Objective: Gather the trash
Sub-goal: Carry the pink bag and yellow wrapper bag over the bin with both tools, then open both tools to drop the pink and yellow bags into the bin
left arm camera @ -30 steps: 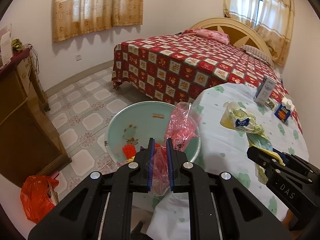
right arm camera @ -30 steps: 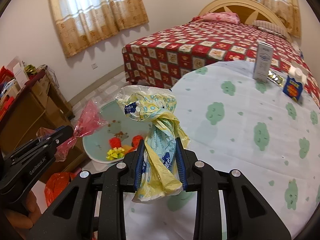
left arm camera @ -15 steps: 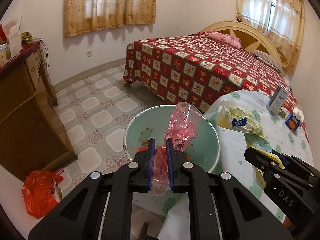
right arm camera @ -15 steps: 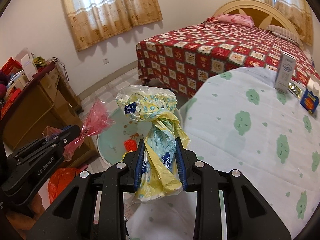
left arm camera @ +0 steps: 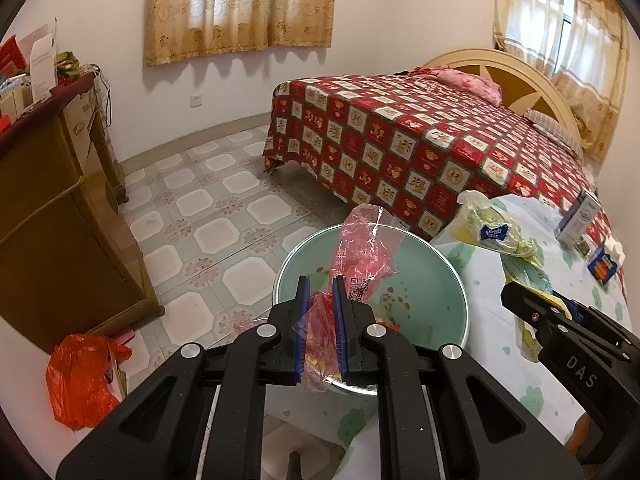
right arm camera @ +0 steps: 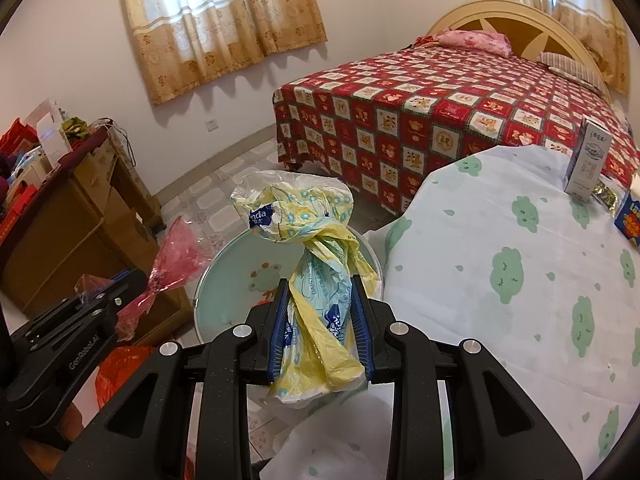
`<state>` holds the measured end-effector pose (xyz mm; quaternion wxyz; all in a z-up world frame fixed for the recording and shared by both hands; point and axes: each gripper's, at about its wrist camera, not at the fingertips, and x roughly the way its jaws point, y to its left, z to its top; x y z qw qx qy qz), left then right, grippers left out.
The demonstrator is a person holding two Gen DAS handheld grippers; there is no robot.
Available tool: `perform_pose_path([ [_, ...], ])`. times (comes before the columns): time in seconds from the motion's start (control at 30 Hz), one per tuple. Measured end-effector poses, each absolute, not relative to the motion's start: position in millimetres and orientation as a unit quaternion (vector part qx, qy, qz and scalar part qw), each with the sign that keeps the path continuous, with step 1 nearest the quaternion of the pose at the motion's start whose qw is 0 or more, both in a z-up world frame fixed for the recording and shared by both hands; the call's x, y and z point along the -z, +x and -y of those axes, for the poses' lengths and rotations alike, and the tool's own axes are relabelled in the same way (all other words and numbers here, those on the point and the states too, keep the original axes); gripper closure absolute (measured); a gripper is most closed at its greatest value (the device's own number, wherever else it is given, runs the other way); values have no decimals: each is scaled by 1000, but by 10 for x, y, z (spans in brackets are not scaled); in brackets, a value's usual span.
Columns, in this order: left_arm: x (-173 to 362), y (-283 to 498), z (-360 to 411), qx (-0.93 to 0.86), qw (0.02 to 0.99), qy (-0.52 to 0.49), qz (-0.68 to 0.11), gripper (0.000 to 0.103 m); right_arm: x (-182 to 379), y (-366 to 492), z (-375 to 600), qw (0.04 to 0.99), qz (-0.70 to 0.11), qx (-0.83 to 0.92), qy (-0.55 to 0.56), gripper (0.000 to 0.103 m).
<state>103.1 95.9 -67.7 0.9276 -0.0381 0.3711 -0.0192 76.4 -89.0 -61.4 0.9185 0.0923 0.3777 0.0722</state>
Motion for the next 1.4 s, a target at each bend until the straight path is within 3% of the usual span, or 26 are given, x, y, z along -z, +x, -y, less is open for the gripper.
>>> perform_pose_path([
  [1.13, 1142, 1711, -874, -1, 907, -39, -420, 92, 1238, 1462, 875, 887, -446, -65, 97, 72],
  [1.4, 1195, 1764, -899, -8, 904, -37, -425, 92, 1354, 1600, 829, 882, -454, -86, 96, 66],
])
